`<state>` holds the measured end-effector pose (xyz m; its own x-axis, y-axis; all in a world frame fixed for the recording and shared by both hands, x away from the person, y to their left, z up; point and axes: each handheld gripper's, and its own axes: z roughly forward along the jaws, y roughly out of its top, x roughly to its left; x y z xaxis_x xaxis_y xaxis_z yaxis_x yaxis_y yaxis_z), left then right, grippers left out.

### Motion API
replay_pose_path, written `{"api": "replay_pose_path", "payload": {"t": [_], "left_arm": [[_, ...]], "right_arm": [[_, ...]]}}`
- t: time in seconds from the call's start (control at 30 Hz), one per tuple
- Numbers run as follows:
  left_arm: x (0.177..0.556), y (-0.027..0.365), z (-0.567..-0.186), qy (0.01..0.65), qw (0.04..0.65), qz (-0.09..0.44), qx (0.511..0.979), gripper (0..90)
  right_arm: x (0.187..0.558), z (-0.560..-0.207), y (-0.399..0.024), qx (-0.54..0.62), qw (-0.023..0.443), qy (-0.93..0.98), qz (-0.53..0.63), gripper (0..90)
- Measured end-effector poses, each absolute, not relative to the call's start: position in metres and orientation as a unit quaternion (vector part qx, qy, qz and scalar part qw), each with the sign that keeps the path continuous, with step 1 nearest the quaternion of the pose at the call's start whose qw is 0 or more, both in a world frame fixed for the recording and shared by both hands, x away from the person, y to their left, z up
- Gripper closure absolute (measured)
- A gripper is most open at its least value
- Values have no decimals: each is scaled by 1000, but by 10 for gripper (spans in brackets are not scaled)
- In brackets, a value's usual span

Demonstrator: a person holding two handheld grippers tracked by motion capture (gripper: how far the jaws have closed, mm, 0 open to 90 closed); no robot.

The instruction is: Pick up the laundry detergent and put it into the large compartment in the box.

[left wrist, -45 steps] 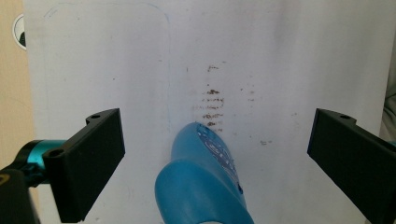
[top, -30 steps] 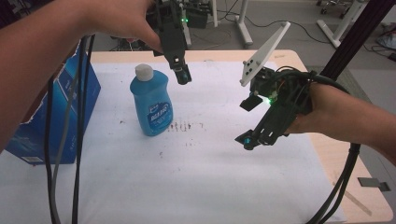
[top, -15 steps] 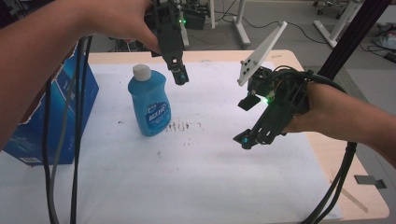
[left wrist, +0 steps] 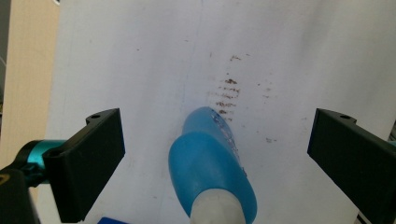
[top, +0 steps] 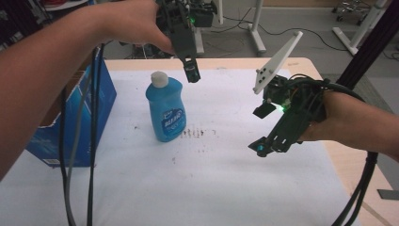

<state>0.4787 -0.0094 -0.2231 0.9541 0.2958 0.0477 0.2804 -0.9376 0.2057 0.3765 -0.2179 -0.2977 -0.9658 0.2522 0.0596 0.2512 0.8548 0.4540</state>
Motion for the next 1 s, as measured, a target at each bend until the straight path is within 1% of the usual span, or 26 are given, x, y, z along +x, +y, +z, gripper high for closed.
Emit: {"api": "replay_pose_path", "payload": {"t": [0.37,0.6,0.7,1.0], "left_arm": [[481,11,-213,228,105,49,967,39],[480,20,-215,302,103,50,946,39],[479,24,-219,320,100,38,941,39],[477,31,-235,347,104,24,932,39]], "right_arm": [[378,-298,-218,127,-2,964,234,122],[378,-299,-217,124,1,964,233,121],[378,-298,-217,123,1,964,234,122],[377,-298,-217,120,3,965,235,122]]}}
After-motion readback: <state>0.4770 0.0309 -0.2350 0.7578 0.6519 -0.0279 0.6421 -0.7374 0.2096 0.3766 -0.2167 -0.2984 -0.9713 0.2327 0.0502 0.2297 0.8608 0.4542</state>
